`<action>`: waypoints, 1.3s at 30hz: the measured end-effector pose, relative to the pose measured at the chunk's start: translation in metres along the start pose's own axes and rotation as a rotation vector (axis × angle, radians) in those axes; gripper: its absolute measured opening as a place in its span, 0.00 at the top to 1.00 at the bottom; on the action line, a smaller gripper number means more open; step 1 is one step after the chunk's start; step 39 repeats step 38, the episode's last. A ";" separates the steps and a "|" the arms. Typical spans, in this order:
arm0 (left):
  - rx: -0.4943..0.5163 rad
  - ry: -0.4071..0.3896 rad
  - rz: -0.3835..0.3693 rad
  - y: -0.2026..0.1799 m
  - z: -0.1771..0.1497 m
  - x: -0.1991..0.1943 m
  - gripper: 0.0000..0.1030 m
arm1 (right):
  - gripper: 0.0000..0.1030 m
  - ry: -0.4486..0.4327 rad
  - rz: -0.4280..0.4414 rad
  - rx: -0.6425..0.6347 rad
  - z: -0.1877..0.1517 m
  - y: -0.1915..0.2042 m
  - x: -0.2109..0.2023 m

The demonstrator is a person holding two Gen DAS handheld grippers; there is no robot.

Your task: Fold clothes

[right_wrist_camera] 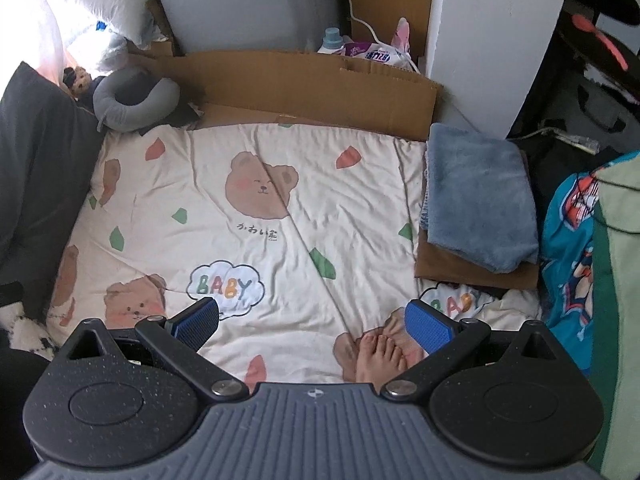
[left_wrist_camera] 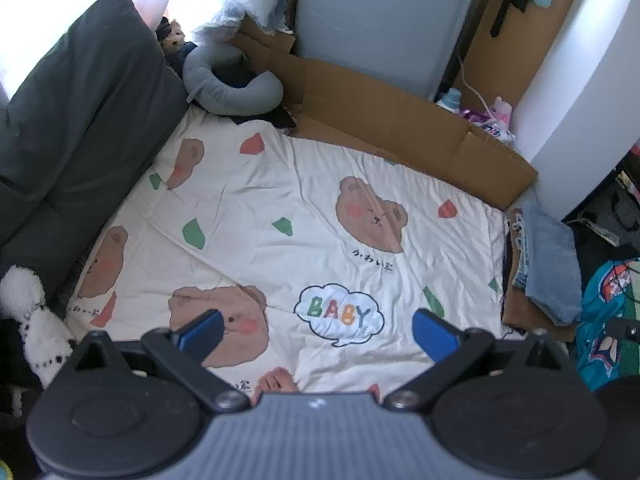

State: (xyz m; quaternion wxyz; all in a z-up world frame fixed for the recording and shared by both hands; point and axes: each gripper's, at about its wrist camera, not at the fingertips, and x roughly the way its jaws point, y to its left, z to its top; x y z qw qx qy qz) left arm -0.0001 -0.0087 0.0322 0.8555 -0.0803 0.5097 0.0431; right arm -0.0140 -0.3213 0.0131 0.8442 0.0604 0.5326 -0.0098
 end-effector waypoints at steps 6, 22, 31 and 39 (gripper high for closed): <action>-0.003 0.001 0.007 -0.001 -0.001 0.000 0.01 | 0.01 -0.022 -0.007 -0.025 -0.002 0.002 -0.004; -0.008 0.022 -0.002 0.001 0.003 0.005 0.01 | 0.01 -0.029 0.016 0.002 -0.001 -0.004 -0.004; 0.042 -0.027 0.061 -0.010 0.000 -0.001 0.01 | 0.01 -0.037 -0.006 -0.018 0.000 -0.001 -0.004; 0.028 -0.018 0.051 -0.007 0.003 0.002 0.01 | 0.01 -0.036 -0.019 -0.023 0.001 -0.002 -0.004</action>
